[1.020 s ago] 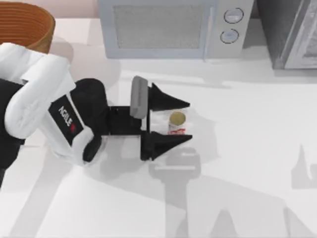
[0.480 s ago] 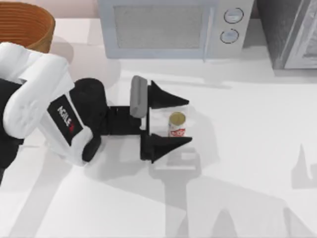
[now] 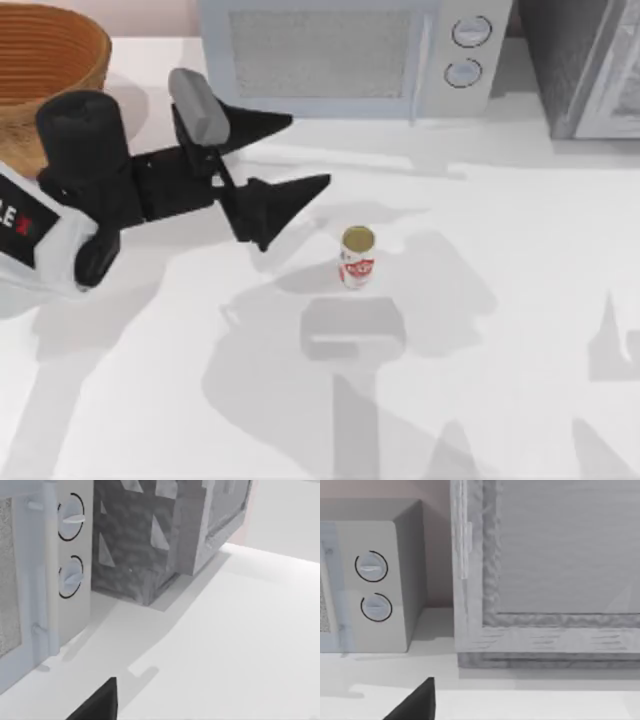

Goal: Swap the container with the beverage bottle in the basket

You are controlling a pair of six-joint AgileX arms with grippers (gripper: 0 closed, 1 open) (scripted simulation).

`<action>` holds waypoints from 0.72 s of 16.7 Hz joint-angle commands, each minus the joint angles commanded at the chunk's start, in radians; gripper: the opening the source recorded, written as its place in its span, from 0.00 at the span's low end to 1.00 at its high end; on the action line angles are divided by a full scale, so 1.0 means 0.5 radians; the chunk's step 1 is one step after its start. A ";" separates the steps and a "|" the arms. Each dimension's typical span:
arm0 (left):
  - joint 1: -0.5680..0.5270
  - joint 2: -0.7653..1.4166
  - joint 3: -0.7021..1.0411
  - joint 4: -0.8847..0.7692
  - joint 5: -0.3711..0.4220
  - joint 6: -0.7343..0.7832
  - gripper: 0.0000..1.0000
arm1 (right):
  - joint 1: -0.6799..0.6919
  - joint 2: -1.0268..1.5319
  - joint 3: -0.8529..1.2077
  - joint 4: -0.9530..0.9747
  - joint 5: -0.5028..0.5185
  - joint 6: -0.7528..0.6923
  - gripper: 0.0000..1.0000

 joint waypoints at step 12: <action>0.398 -2.767 -1.105 -1.440 -1.275 0.035 1.00 | 0.000 0.000 0.000 0.000 0.000 0.000 1.00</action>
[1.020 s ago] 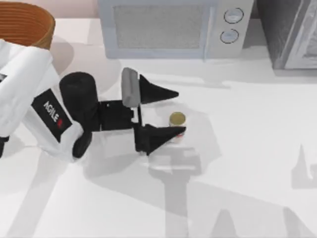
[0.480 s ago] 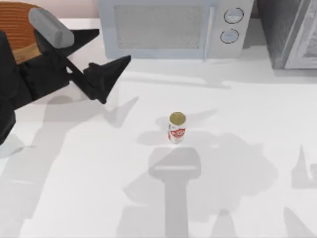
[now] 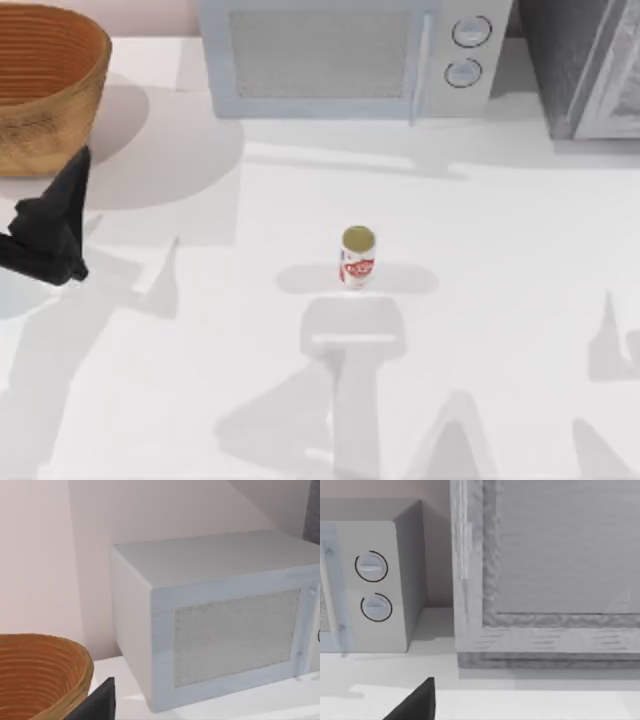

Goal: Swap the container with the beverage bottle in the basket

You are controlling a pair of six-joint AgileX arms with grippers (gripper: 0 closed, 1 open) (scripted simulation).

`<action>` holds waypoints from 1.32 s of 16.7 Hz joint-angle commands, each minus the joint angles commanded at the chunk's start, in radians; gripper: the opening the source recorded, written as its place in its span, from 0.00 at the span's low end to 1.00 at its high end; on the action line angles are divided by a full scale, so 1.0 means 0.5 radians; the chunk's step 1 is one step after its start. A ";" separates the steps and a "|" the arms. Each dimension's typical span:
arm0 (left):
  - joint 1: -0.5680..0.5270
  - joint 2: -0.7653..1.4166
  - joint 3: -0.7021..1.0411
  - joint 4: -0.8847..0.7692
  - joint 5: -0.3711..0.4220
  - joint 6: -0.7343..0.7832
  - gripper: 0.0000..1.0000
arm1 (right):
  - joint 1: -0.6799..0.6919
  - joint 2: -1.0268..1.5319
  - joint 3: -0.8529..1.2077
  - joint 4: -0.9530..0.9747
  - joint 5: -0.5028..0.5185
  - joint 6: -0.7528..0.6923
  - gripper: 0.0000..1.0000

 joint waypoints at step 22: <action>0.202 -1.053 -0.636 -0.528 -0.589 -0.024 1.00 | 0.000 0.000 0.000 0.000 0.000 0.000 1.00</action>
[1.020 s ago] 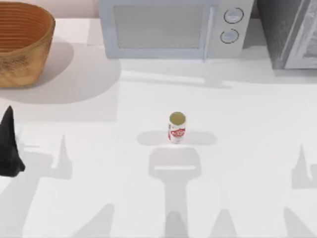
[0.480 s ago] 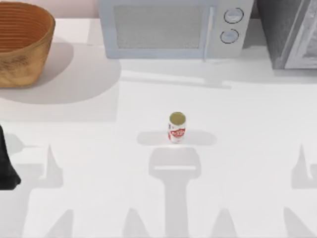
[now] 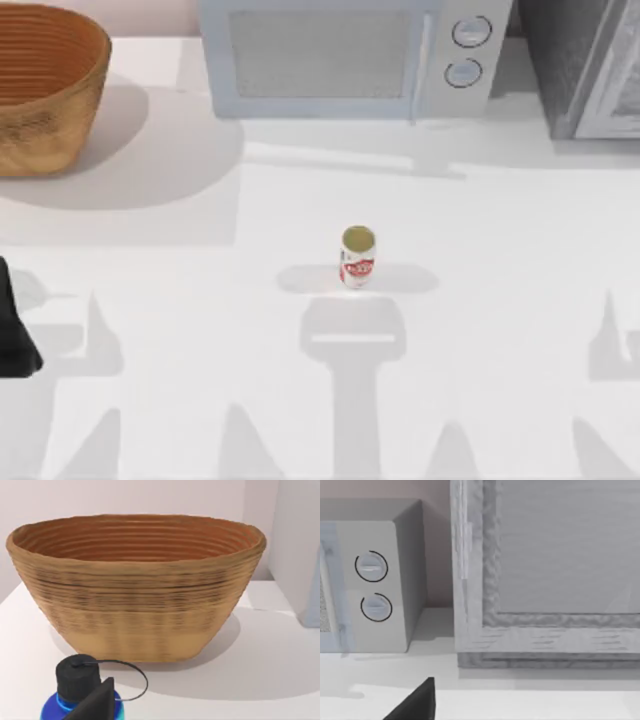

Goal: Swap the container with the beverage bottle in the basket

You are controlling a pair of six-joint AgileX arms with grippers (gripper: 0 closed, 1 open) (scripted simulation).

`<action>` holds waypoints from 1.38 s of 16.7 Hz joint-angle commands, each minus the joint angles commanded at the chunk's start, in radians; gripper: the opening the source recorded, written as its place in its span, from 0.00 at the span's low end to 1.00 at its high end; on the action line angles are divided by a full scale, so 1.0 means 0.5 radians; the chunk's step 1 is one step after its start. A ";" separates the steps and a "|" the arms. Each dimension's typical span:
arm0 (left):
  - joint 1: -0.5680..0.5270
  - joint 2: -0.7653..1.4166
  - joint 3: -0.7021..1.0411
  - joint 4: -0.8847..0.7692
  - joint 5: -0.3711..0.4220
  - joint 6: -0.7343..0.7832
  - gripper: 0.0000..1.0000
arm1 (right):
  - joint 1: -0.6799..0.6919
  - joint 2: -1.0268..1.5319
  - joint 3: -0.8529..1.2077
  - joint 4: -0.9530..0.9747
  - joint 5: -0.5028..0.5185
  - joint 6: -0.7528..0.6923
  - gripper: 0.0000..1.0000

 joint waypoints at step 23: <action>0.846 3.571 0.245 3.039 0.936 0.233 1.00 | 0.000 0.000 0.000 0.000 0.000 0.000 1.00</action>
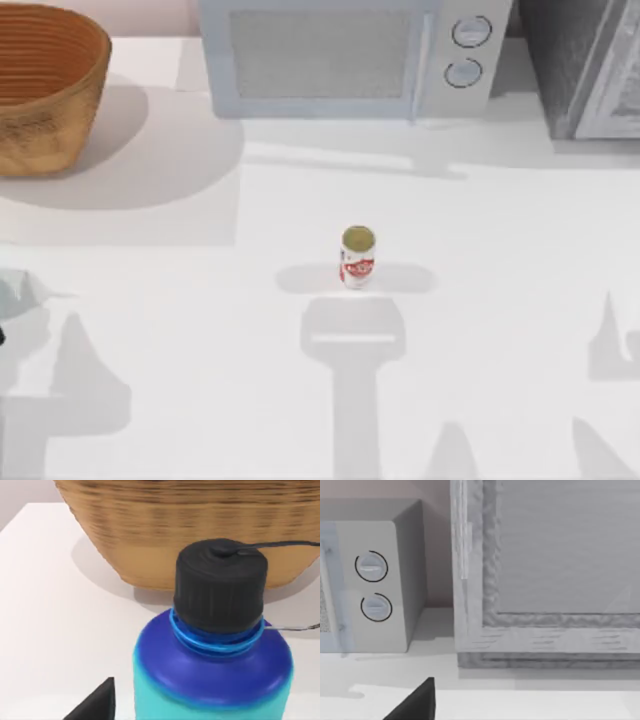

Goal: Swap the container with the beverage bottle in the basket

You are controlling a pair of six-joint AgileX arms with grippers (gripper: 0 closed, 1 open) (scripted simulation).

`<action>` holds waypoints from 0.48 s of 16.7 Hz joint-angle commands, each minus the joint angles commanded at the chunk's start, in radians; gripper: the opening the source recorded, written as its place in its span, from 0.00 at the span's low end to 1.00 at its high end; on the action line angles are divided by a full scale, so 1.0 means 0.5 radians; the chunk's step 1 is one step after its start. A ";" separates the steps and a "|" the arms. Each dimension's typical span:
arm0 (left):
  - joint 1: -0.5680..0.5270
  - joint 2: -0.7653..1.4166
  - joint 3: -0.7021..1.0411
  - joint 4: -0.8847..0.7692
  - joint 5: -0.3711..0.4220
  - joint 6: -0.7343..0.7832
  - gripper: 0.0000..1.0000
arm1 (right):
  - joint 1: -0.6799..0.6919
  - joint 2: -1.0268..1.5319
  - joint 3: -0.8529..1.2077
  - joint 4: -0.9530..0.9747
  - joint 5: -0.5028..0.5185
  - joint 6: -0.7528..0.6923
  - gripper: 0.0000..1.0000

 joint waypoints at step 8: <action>0.063 0.280 0.016 0.221 0.068 0.016 1.00 | 0.000 0.000 0.000 0.000 0.000 0.000 1.00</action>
